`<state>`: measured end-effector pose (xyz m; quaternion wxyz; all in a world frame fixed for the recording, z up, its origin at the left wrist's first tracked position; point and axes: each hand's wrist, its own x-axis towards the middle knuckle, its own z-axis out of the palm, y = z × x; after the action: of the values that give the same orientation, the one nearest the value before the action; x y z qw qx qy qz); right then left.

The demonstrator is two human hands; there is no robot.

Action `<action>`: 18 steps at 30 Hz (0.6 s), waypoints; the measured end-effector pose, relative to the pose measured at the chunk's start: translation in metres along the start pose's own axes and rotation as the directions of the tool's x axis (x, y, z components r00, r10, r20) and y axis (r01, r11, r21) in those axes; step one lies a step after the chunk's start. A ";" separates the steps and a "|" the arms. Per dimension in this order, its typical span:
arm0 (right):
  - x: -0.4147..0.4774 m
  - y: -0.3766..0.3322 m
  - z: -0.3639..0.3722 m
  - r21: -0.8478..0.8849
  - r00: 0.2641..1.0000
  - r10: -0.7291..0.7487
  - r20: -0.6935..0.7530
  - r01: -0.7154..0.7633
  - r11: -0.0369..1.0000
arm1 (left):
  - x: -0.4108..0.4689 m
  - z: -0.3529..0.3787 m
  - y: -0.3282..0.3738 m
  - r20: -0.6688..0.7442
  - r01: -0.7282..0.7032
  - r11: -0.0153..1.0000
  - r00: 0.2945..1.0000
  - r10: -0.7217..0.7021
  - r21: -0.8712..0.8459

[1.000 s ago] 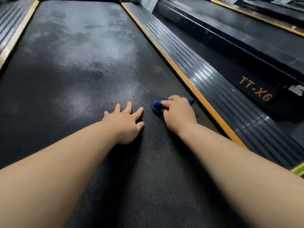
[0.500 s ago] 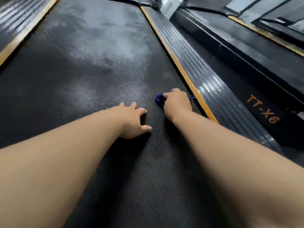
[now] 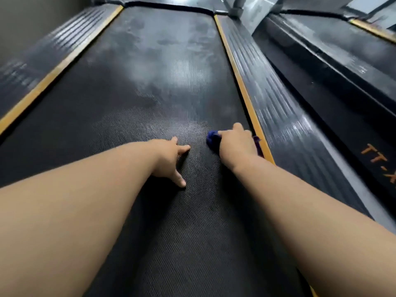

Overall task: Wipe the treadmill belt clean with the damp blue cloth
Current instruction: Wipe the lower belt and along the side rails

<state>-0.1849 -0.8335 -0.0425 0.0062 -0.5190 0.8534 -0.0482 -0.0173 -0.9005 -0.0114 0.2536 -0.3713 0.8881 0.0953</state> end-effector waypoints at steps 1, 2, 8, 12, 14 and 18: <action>-0.013 0.002 -0.002 -0.017 0.999 -0.052 0.011 0.052 0.998 | 0.000 0.000 0.000 0.000 0.008 1.000 1.000 -0.008 -0.024; -0.030 0.007 -0.004 -0.021 0.991 -0.132 0.000 0.132 0.991 | 0.000 0.000 0.003 0.000 0.021 0.999 1.000 -0.021 -0.048; -0.041 0.038 -0.020 0.037 0.948 -0.319 -0.012 0.319 0.947 | -0.004 -0.002 0.020 0.046 0.080 0.997 0.996 -0.080 -0.012; 0.046 0.028 -0.011 0.019 0.989 -0.150 0.009 0.150 0.989 | 0.007 -0.016 0.022 0.071 0.088 0.994 0.993 -0.093 0.062; 0.053 0.024 -0.006 -0.003 0.995 -0.096 -0.014 0.096 0.995 | 0.012 -0.018 0.018 -0.029 0.081 0.991 0.997 -0.078 0.105; -0.013 0.036 -0.007 -0.016 0.969 -0.241 -0.051 0.241 0.970 | 0.018 -0.014 0.010 -0.143 0.107 0.993 0.985 -0.098 0.054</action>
<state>-0.2111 -0.8053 -0.0396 -0.0247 -0.6174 0.7841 -0.0580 -0.0409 -0.9093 -0.0096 0.2065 -0.4143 0.8859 0.0286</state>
